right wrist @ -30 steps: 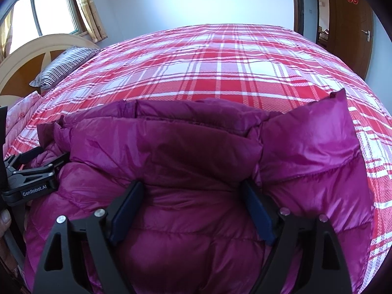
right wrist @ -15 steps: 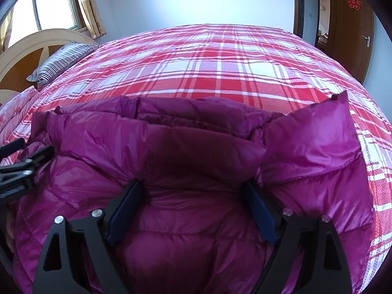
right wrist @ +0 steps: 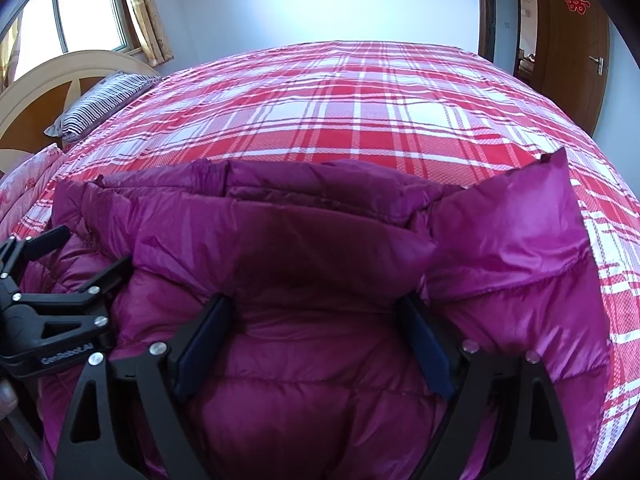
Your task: Fold large clothes
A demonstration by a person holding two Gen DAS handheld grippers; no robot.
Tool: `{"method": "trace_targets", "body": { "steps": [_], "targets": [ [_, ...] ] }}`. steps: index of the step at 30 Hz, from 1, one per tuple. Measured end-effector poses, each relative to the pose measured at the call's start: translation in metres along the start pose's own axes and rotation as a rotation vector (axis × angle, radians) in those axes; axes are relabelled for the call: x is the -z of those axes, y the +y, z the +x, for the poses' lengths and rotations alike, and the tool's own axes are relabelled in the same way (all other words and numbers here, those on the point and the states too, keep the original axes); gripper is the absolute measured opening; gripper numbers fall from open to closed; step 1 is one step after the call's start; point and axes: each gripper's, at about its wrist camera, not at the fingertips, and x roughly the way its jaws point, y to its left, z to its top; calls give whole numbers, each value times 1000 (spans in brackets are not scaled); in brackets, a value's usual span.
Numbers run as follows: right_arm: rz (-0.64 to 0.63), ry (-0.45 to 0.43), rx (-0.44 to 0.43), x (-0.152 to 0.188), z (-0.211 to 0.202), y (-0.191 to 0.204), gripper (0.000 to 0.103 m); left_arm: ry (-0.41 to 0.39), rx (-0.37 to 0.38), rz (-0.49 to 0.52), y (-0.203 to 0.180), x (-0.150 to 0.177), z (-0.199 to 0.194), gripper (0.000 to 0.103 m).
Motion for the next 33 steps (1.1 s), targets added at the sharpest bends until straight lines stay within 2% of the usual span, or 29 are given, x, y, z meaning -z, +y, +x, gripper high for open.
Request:
{"method": "trace_targets", "body": {
  "steps": [2, 5, 8, 10, 12, 14, 19, 24, 27, 29, 31, 33],
  "targets": [
    [19, -12, -11, 0, -9, -2, 85, -2, -2, -3, 0, 1, 1, 102],
    [84, -101, -11, 0, -38, -15, 84, -7, -5, -3, -2, 1, 1, 102],
    [112, -165, 50, -5, -56, -30, 84, -8, -4, -4, -1, 1, 1, 102],
    [122, -146, 119, -9, -53, -41, 84, -10, -4, -5, -1, 1, 1, 102],
    [133, -70, 152, -7, -35, -54, 81, -12, -4, -5, -1, 2, 0, 102],
    [143, -36, 160, -1, -23, -60, 76, -12, 2, -9, -1, 1, 0, 102],
    [135, -33, 178, 3, -22, -60, 76, -18, -3, -18, 2, 0, -6, 102],
    [139, -42, 182, 7, -20, -61, 76, -53, -6, -57, 28, 0, -27, 102],
    [128, -37, 194, 7, -19, -59, 76, -85, -68, -60, 50, 0, -30, 102],
    [122, -35, 202, 6, -18, -58, 76, -36, -86, -72, 59, 3, -14, 102],
    [120, -34, 204, 6, -18, -57, 76, 23, -42, -102, 63, 7, 3, 102],
    [121, -34, 204, 6, -18, -57, 76, 36, -20, -126, 64, 7, 10, 102]
  ]
}}
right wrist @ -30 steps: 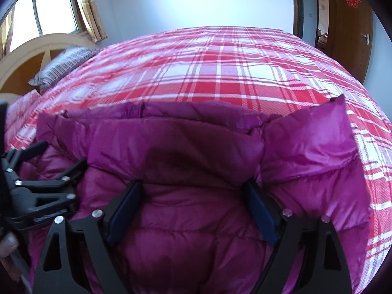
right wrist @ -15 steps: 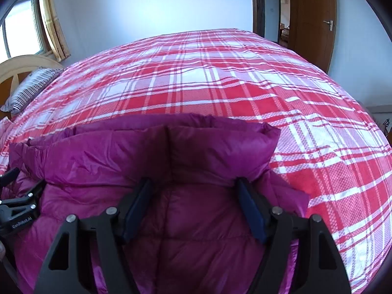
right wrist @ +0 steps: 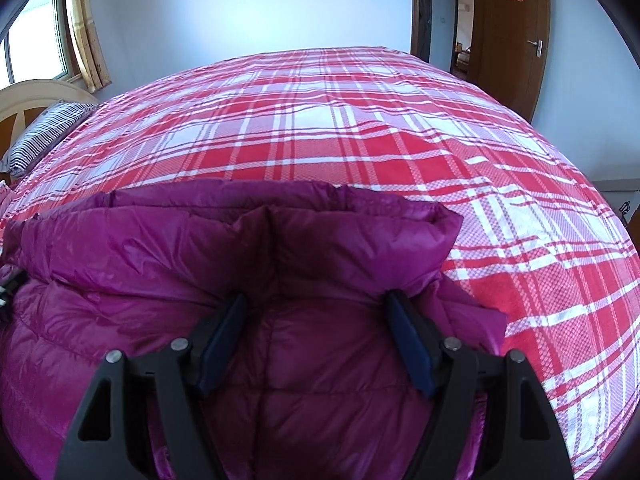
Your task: Fold large clothes
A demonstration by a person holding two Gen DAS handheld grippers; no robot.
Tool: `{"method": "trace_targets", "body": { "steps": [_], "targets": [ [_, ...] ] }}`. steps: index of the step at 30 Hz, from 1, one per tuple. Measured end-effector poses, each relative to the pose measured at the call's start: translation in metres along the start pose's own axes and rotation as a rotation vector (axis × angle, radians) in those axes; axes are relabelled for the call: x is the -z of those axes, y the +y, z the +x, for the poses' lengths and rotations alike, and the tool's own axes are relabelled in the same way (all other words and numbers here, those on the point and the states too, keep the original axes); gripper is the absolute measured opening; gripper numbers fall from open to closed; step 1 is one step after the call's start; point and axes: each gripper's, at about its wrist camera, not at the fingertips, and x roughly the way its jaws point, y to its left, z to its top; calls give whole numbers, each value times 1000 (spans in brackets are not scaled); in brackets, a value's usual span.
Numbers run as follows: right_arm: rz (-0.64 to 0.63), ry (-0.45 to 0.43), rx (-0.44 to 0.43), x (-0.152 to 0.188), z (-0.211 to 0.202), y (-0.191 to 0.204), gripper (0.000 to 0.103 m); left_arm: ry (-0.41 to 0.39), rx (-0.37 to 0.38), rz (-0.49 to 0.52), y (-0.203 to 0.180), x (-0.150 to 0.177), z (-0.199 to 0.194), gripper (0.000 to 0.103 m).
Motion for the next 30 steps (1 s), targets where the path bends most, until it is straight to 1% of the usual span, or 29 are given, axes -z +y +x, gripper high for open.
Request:
{"method": "trace_targets", "body": {
  "steps": [3, 11, 15, 17, 19, 22, 26, 28, 30],
  "targets": [
    [-2, 2, 4, 0, 1, 1, 76, -3, -8, 11, -5, 0, 4, 102],
    [-8, 2, 15, 0, 1, 2, 76, 6, 4, 2, -4, 2, 6, 102],
    [-18, 7, 26, -1, 0, 4, 76, 4, -7, 9, -6, 1, 8, 102],
    [-22, 9, 19, -3, -4, 5, 76, 2, -12, 11, -7, 0, 8, 102],
    [-24, -6, 13, -2, -15, 7, 76, 1, -13, 11, -8, 0, 8, 102],
    [-29, -51, -24, 1, -41, 19, 76, 1, -15, 11, -8, 1, 9, 102],
    [-57, -91, -142, 7, -70, 51, 78, 0, -16, 11, -8, 1, 9, 102],
    [-73, -81, -211, 14, -72, 71, 79, -1, -15, 10, -8, 1, 9, 102],
    [-101, -56, -216, 22, -62, 85, 79, -1, -14, 8, -8, 1, 9, 102]
  ]
}}
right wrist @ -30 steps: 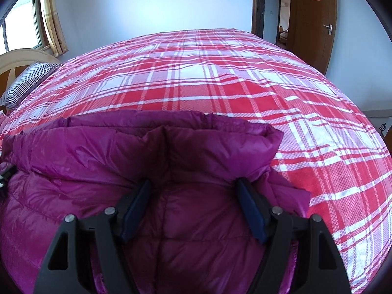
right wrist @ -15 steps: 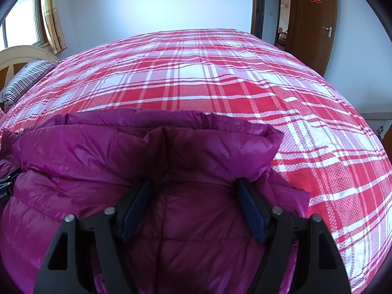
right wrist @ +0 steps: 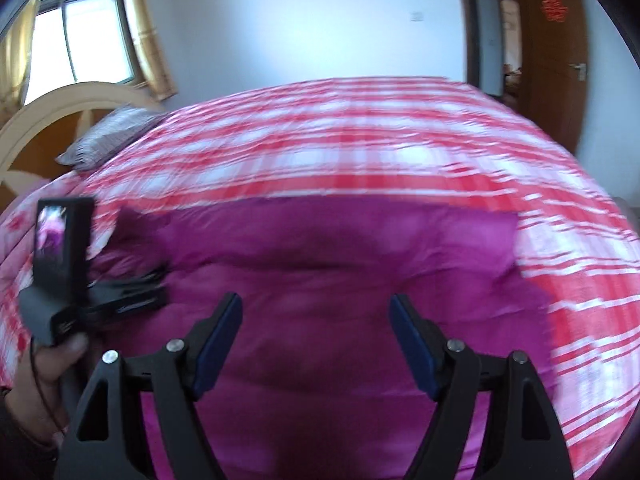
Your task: Fold large clothes
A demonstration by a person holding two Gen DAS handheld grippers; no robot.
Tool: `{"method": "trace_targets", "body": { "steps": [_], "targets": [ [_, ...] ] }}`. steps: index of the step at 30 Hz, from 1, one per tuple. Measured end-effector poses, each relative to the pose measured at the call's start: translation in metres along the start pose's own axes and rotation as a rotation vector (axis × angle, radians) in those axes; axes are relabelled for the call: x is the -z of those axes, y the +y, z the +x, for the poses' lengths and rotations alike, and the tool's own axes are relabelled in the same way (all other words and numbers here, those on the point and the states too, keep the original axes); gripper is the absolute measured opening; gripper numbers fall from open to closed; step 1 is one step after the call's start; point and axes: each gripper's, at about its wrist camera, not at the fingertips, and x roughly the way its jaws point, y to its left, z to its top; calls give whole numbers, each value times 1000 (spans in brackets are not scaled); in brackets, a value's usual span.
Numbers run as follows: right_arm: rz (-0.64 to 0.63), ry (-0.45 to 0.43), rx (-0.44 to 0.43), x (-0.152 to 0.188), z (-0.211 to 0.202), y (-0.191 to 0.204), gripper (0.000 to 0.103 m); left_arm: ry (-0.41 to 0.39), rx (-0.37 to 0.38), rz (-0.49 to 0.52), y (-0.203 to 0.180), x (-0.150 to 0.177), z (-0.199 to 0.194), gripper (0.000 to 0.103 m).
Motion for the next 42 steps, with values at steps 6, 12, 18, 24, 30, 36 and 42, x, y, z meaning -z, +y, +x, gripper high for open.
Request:
{"method": "trace_targets", "body": {
  "steps": [6, 12, 18, 24, 30, 36, 42],
  "targets": [
    [-6, 27, 17, 16, 28, -1, 81, 1, 4, -6, 1, 0, 0, 102],
    [-22, 60, 36, 19, 33, -1, 83, 1, 3, -7, 1, 0, 0, 102],
    [-27, 63, 49, 21, 38, -1, 84, 18, 67, -42, 16, 2, -18, 102],
    [-29, 58, 51, 23, 38, 0, 84, -57, 154, -28, 58, 20, -81, 102],
    [-30, 54, 51, 23, 38, 0, 84, -20, 201, -108, 114, 54, -83, 102],
    [-33, 51, 55, 23, 37, 2, 84, 4, 315, -216, 123, 80, -73, 102],
    [-38, 49, 62, 24, 37, 4, 84, 31, 428, -203, 100, 80, -62, 73]
  ]
}}
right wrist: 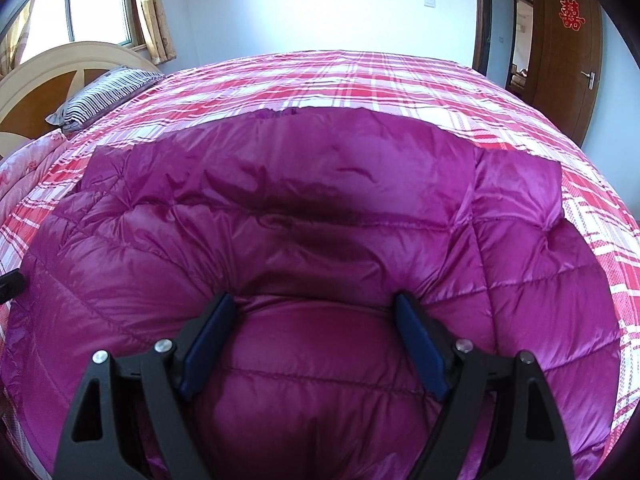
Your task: Fold large clothes
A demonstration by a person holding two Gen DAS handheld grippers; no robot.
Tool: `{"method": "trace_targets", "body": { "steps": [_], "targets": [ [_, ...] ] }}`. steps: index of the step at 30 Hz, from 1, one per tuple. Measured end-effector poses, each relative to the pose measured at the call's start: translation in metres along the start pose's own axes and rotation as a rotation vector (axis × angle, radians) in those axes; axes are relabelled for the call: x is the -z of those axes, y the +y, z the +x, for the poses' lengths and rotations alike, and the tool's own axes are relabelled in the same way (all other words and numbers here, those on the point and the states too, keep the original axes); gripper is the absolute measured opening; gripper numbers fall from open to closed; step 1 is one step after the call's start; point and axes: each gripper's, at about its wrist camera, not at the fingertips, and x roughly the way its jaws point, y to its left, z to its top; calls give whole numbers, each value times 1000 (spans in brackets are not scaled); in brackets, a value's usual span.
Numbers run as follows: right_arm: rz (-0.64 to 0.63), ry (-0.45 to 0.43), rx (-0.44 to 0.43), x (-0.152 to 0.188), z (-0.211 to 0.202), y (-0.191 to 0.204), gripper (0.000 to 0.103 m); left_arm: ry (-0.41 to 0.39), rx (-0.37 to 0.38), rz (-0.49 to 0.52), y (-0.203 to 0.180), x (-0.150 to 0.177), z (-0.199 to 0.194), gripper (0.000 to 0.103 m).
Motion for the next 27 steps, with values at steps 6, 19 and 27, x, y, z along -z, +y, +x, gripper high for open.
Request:
{"method": "trace_targets", "body": {
  "steps": [6, 19, 27],
  "targets": [
    [1, -3, 0, 0, 0, 0, 84, 18, 116, -33, 1, 1, 8, 32],
    [-61, -32, -15, 16, -21, 14, 87, -25, 199, -43, 10, 1, -1, 17],
    [-63, -3, -36, 15, -16, 11, 89, -140, 309, 37, -48, -35, -69, 15]
  ]
}}
